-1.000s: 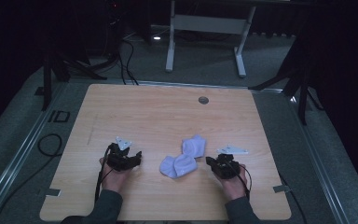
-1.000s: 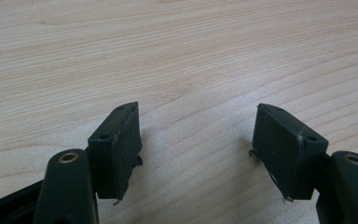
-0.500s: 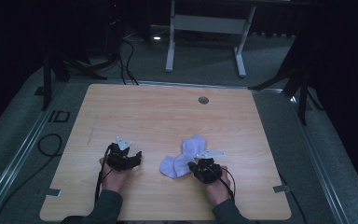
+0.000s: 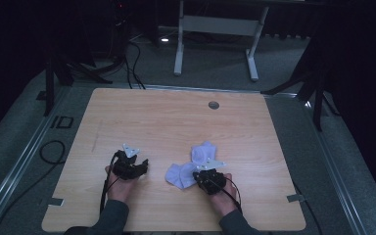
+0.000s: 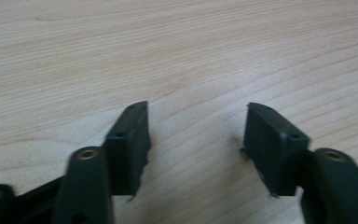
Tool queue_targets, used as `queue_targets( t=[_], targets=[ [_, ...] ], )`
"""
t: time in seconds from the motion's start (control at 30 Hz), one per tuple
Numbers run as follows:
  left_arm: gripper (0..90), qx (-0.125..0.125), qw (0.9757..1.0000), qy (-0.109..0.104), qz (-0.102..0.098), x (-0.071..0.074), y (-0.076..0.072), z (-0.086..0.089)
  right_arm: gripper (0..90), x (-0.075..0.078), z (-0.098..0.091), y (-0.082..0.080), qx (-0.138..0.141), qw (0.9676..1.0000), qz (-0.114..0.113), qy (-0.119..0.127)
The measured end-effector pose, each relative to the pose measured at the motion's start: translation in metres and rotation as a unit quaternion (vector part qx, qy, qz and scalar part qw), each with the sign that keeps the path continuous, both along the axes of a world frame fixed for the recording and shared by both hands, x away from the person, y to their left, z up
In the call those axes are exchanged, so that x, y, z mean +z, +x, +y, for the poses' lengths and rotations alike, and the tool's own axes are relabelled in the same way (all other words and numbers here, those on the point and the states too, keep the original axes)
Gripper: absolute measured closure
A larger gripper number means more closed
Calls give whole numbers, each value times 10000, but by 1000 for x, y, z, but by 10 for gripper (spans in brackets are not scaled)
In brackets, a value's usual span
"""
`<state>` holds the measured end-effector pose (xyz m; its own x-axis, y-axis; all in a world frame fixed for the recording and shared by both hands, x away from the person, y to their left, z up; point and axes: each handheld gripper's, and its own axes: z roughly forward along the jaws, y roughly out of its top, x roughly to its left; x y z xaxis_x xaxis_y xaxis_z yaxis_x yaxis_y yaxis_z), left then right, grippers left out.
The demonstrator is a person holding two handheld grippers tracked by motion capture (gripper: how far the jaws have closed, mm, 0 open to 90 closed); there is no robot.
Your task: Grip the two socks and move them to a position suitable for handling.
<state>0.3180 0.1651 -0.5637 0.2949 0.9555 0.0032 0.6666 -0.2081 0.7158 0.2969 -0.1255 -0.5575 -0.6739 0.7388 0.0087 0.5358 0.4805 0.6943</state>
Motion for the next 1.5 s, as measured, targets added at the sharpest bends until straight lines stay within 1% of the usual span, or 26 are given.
queue_targets(
  t=[0.17,0.27,0.3,0.33,0.37,0.4,0.5,0.53,0.57,0.6,0.67,0.7,0.73,0.77,0.8,0.83,0.87,0.9,0.93,1.07,1.1,1.17,1.27,1.3,1.47,1.5],
  targets=[
    [536,-73,9999,-15,77,2,-1,-1,899,-1,6,-2,255,9997,-62,-21],
    [571,-188,9997,-78,146,4,-2,-3,900,-1,8,-3,305,9995,-63,-26],
    [581,-290,9993,-123,187,4,-3,-5,900,-1,10,-5,376,9993,-77,-41],
    [595,-290,9993,-123,187,4,-3,-5,900,-1,10,-5,376,9993,-77,-41],
    [608,-421,9988,-162,198,5,-5,-8,900,-1,11,-6,439,9990,-89,-52],
    [623,-421,9988,-162,198,5,-5,-8,900,-1,12,-6,466,9988,-106,-57],
    [683,-785,9966,-219,141,8,-10,-18,900,-1,12,-6,472,9988,-129,-70],
    [698,-785,9966,-219,141,8,-10,-18,900,-1,12,-6,486,9987,-139,-70],
    [716,-975,9950,-202,75,9,-13,-25,900,-1,12,-6,484,9987,-129,-62],
    [738,-975,9950,-202,75,9,-13,-25,900,-1,12,-6,484,9987,-129,-62],
    [759,-1167,9929,-236,44,10,-16,-31,899,-1,12,-6,478,9988,-121,-43],
    [814,-1387,9896,-361,88,10,-18,-36,899,-1,12,-6,480,9988,-125,-39],
    [853,-1477,9879,-463,126,10,-19,-37,899,-1,12,-6,479,9988,-120,-33],
    [885,-1477,9879,-463,126,10,-19,-37,899,-2,11,-6,479,9988,-119,-26],
    [895,-1629,9847,-583,189,10,-20,-40,900,-2,11,-6,480,9988,-118,-21],
    [897,-1695,9835,-596,204,10,-20,-41,899,-2,11,-6,483,9988,-118,-23],
    [897,-1695,9835,-596,204,10,-20,-41,899,-2,11,-6,483,9988,-118,-23],
    [897,-1804,9814,-621,216,10,-22,-45,900,-2,11,-6,492,9987,-116,-19],
    [897,-1804,9814,-621,216,10,-22,-45,900,-2,11,-6,492,9987,-116,-19],
    [898,-1974,9784,-551,260,8,-24,-53,900,-2,11,-6,508,9986,-112,-17],
    [898,-2025,9778,-430,333,6,-24,-56,899,-2,11,-5,518,9986,-113,-18],
    [899,-2048,9774,-369,372,5,-24,-57,899,-1,10,-5,533,9985,-98,-9],
    [899,-2039,9774,-385,395,5,-24,-57,898,-1,9,-3,520,9986,-108,-17],
    [899,-2045,9769,-453,427,5,-24,-57,897,-1,9,-3,509,9986,-121,-35],
    [899,-2112,9753,-473,446,4,-26,-60,895,-1,5,0,415,9989,-172,-111],
    [898,-2156,9742,-490,453,4,-28,-63,893,-1,4,1,373,9990,-190,-145]
  ],
)
